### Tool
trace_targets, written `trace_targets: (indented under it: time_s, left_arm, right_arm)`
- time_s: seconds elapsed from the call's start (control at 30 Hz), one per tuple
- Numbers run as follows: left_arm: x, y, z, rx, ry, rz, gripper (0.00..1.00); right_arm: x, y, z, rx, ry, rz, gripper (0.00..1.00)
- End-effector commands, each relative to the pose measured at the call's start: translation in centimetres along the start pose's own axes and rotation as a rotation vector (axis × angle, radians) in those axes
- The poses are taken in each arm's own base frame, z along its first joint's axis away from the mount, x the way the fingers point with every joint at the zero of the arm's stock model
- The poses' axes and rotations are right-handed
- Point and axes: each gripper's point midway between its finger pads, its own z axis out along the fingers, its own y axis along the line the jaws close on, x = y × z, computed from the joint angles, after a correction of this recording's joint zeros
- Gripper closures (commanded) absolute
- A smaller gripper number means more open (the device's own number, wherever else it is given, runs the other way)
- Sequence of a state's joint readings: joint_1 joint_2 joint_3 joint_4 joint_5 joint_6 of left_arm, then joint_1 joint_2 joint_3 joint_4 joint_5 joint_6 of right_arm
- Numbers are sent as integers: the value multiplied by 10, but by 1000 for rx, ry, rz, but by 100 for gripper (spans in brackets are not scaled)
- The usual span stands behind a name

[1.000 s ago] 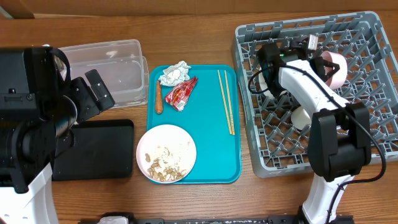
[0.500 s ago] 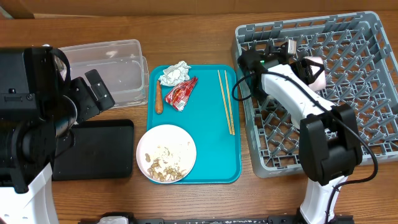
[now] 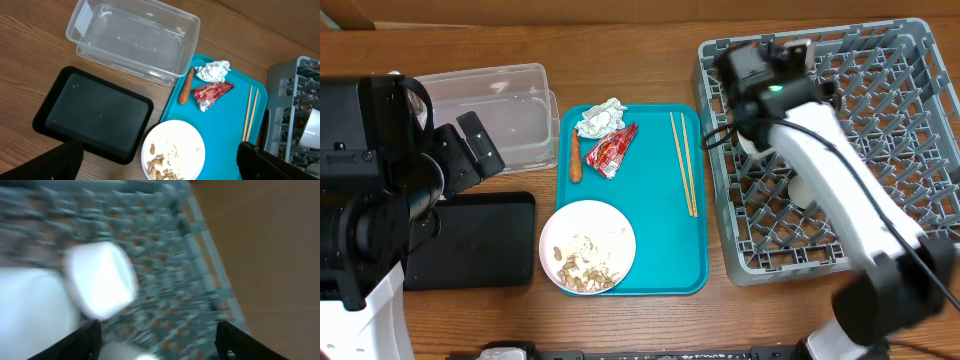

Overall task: Sort waste into correct bins and load items into the dishwasher
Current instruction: 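Release the pink bowl and move right gripper toward the chopsticks, then grasp one wooden chopstick on the teal tray with right gripper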

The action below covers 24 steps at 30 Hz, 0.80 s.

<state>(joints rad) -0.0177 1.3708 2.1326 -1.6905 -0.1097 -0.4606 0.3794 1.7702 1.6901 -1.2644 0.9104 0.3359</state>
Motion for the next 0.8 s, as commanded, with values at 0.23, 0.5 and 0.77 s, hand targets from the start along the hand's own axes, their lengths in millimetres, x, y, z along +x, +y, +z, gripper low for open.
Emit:
trace_targets:
  time_s: [0.23,0.5,0.77]
  left_arm:
    - [-2,2,0,-7,-4,14,0]
    - [-2,2,0,-7,-4,14,0]
    - [-2,2,0,-7,-4,14,0]
  right_arm:
    - [27,79,-158,-1132,202,30,22]
    - [85,125,-157,-1179,343,-104,29]
    - [124,174,-126,-1103,234,-245,37]
